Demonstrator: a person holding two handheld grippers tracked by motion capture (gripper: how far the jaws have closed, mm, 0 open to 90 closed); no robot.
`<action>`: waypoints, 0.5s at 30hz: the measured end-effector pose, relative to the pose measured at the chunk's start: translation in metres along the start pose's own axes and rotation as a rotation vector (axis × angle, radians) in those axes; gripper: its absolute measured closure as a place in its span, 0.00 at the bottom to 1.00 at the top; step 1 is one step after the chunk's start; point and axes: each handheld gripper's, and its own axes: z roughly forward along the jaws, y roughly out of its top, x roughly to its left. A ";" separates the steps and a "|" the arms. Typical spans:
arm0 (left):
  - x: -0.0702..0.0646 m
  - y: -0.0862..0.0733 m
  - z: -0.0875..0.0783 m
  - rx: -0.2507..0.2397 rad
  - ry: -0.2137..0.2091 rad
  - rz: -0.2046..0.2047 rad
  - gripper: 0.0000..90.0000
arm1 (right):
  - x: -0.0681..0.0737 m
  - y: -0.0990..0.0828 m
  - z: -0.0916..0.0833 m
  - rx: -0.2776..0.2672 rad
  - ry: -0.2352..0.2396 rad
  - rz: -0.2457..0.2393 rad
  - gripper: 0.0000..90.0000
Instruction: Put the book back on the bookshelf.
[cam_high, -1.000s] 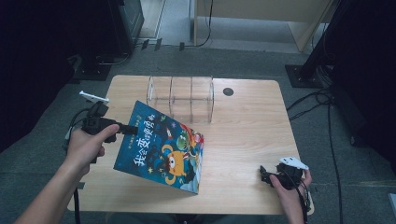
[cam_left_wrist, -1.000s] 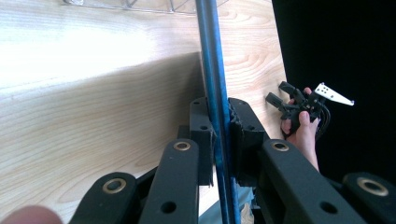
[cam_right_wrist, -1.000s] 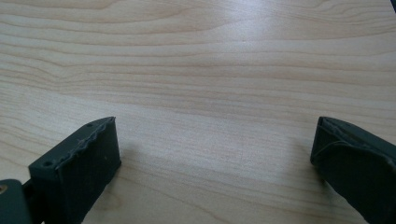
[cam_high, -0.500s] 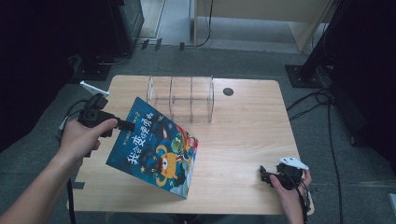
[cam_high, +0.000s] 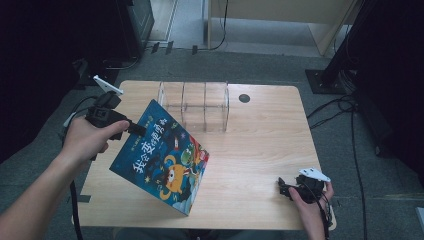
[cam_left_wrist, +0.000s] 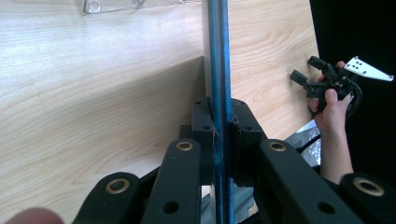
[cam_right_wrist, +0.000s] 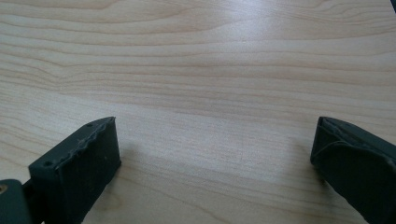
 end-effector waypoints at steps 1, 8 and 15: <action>-0.002 0.000 0.000 0.000 0.004 0.001 0.93 | 0.000 0.000 0.000 0.000 0.000 0.000 0.01; -0.010 0.002 -0.007 0.006 0.042 0.027 0.94 | 0.000 0.000 0.000 0.001 -0.001 0.001 0.01; -0.016 0.002 -0.019 -0.008 0.104 0.051 0.94 | 0.000 0.000 0.000 0.002 -0.003 0.004 0.01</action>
